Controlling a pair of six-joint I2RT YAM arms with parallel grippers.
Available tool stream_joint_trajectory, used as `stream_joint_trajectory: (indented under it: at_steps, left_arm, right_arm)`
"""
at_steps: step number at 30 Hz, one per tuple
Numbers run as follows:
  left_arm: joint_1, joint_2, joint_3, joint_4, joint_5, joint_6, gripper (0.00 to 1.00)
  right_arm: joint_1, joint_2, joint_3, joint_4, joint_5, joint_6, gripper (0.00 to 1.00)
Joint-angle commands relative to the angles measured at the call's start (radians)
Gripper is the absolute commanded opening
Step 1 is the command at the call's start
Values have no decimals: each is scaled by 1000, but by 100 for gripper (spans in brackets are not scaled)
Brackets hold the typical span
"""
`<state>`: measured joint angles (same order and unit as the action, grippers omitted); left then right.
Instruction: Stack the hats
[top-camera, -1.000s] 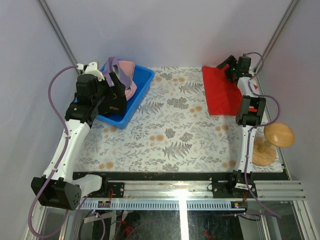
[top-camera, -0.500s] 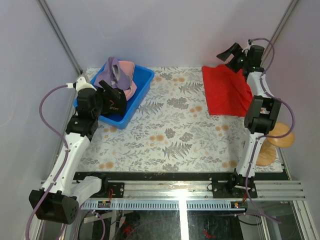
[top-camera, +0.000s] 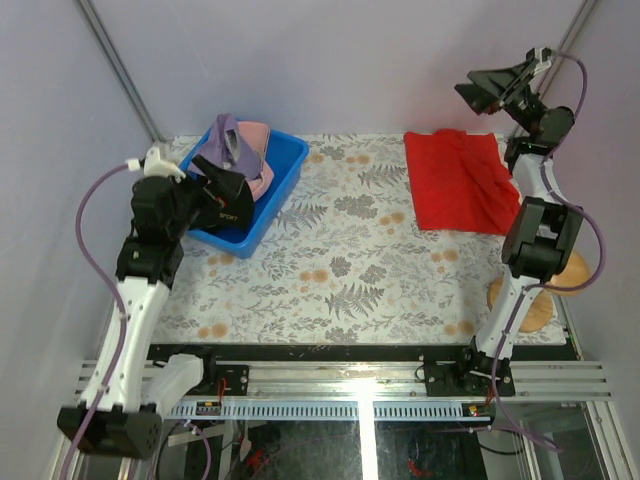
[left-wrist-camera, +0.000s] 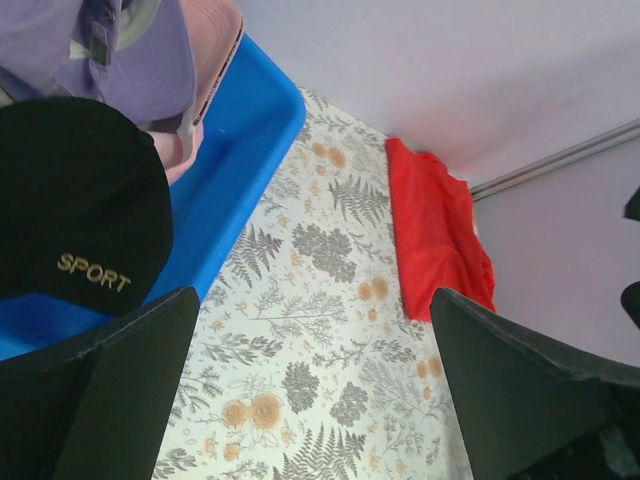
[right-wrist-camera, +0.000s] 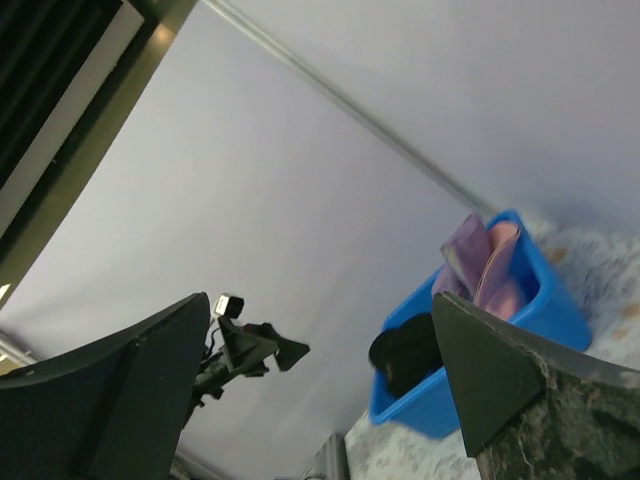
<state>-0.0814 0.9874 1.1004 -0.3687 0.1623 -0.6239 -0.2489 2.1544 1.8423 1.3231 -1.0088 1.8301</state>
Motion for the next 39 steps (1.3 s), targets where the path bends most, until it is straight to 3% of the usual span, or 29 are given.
stream_joint_trajectory:
  at_steps: [1,5,8,9,12,14,16,21,26,31,36,39]
  left_arm:
    - [5,-190,-135,192,-14,-105,100]
    - [3,-117,22,-44,68,-32,100]
    - [0,-96,63,-131,113,-36,100]
    - [-1,-112,57,-131,113,-50,100]
    - [-3,-156,52,-129,132,-67,100]
    - [-4,-157,75,-161,165,-41,100]
    - [-7,-143,115,-233,167,-16,100]
    - [-6,-141,168,-341,178,-1,100]
    - [-7,-181,181,-359,197,-14,100]
    - [-5,-186,137,-380,219,9,100]
    - [-6,-208,43,-341,264,-33,100]
    - [-6,-220,28,-340,270,-38,100]
  right_arm:
    - [-17,-226,-141,-25,-170,-12,99]
    - [-39,-400,-337,-203,-192,-176,99]
    - [-40,-552,-457,-497,-178,-381,99]
    - [-40,-602,-485,-687,-164,-487,99]
    - [-39,-711,-379,-1475,-31,-1040,99]
    - [-41,-753,-319,-1793,170,-1244,99]
    - [-42,-808,-333,-1907,356,-1298,99]
    - [-50,-973,-454,-2105,797,-1237,99]
    - [-49,-1053,-512,-2228,1093,-1252,99]
    - [-49,-1083,-447,-2361,1437,-1204,99]
    - [-49,-1119,-420,-2433,1644,-1143,99]
    - [-49,-1144,-463,-2440,1686,-1129,99]
